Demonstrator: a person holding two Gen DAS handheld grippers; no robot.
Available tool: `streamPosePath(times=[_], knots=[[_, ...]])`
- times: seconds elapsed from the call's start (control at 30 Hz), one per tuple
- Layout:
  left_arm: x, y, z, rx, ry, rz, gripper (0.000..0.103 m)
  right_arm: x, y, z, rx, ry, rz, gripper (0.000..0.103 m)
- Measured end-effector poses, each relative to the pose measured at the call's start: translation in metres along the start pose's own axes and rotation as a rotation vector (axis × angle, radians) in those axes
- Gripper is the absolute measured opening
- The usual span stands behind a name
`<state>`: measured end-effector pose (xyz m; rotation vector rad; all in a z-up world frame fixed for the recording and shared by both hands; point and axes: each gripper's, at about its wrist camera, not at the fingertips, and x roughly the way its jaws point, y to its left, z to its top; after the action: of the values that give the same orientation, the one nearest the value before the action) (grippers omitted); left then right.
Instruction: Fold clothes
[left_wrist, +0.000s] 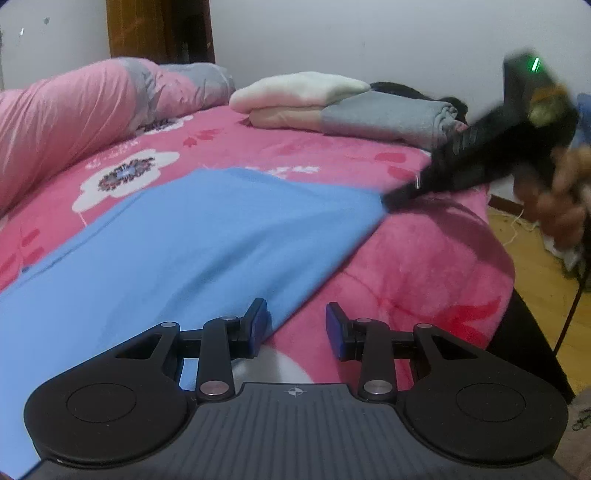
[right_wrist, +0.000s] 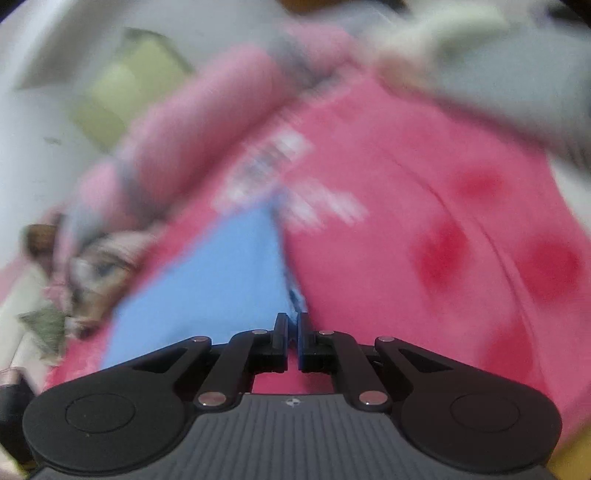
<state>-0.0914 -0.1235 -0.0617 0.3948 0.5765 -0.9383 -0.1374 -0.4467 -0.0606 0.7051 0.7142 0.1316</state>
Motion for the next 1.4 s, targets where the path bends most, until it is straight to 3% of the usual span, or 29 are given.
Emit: streamPosePath(times=[0.13, 0.23, 0.33, 0.43, 0.5, 0.63, 0.73, 0.8, 0.9, 0.97, 1.1, 1.2, 1.33, 1.4], knots=[[-0.005, 0.004, 0.001, -0.025, 0.008, -0.023, 0.034, -0.015, 0.007, 0.006, 0.003, -0.059, 0.042, 0.004], [-0.006, 0.011, 0.0, -0.08, 0.003, -0.05, 0.034, -0.002, -0.003, 0.001, -0.013, 0.013, -0.077, 0.0], [-0.013, 0.021, 0.0, -0.165, -0.013, -0.078, 0.035, -0.007, -0.004, 0.009, 0.002, 0.023, -0.081, 0.003], [-0.021, 0.029, 0.0, -0.221, -0.03, -0.091, 0.035, -0.018, 0.028, 0.023, -0.192, -0.073, -0.187, 0.015], [-0.021, 0.032, -0.003, -0.228, -0.033, -0.076, 0.035, -0.011, 0.052, 0.03, -0.311, -0.11, -0.175, 0.015], [-0.021, 0.037, -0.009, -0.244, -0.038, -0.046, 0.035, 0.037, 0.088, 0.03, -0.473, -0.058, -0.052, 0.014], [-0.021, 0.041, -0.013, -0.255, -0.041, -0.023, 0.035, 0.068, 0.081, 0.023, -0.551, 0.013, -0.113, 0.013], [-0.021, 0.043, -0.015, -0.263, -0.044, -0.008, 0.035, 0.069, 0.057, 0.025, -0.517, 0.026, -0.212, 0.013], [-0.021, 0.047, -0.019, -0.274, -0.047, 0.014, 0.036, 0.049, 0.029, 0.038, -0.369, 0.003, -0.241, 0.009], [-0.021, 0.05, -0.022, -0.282, -0.049, 0.028, 0.036, 0.041, 0.036, 0.04, -0.394, -0.036, -0.239, 0.01], [-0.023, 0.053, -0.022, -0.291, -0.042, 0.018, 0.036, 0.053, 0.057, 0.046, -0.445, -0.057, -0.13, 0.01], [-0.024, 0.051, -0.023, -0.298, -0.041, 0.021, 0.036, 0.078, 0.069, 0.046, -0.509, -0.006, -0.057, 0.009], [-0.028, 0.053, -0.024, -0.329, -0.05, 0.01, 0.036, 0.1, 0.041, 0.053, -0.455, 0.052, -0.16, 0.009], [-0.032, 0.058, -0.023, -0.348, -0.05, 0.004, 0.036, 0.087, 0.044, 0.06, -0.423, 0.005, -0.189, 0.01]])
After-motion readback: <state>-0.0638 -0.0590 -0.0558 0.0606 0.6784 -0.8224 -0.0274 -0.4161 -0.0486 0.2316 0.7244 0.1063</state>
